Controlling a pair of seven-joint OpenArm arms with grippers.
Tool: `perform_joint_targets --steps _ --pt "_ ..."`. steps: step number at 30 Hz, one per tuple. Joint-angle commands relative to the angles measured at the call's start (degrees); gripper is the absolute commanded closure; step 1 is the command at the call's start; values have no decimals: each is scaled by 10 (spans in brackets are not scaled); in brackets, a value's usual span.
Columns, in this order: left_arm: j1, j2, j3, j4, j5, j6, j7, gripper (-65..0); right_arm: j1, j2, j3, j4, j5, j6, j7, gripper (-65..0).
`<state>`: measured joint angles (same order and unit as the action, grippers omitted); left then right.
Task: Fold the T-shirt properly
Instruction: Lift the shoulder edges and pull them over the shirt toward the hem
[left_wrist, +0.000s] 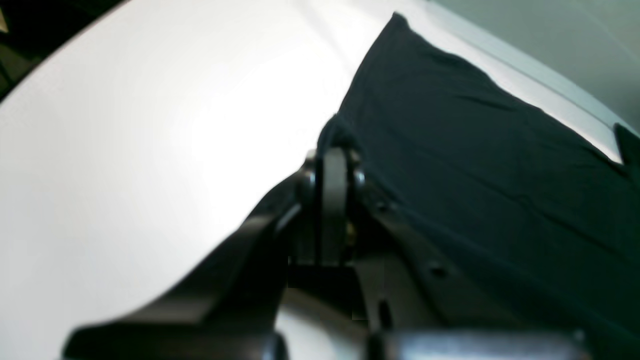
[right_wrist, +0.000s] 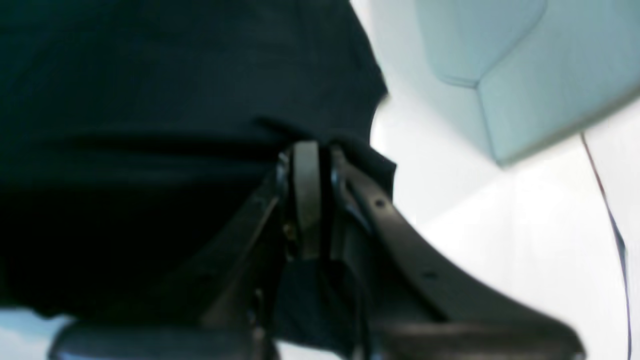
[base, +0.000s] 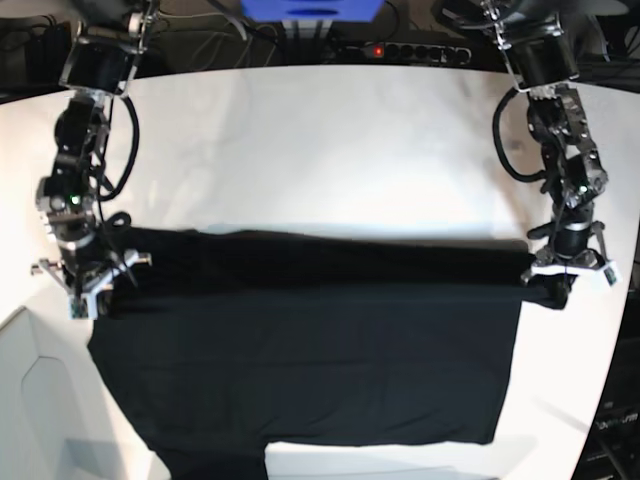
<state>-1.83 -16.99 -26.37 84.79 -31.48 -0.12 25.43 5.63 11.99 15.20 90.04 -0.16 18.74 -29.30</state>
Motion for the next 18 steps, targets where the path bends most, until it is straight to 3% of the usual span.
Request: perform_joint_targets --steps 1,10,18 --pt "-17 -11 -4 5 0 0 -16 -1 23 14 -4 -10 -1 -4 12 0" --pt "-27 -11 -4 -42 0 -1 -18 -1 145 44 -62 -169 -1 -4 13 0" --pt "-28 -11 -4 -44 0 -1 -18 -1 211 45 -92 -265 -2 -4 32 0"
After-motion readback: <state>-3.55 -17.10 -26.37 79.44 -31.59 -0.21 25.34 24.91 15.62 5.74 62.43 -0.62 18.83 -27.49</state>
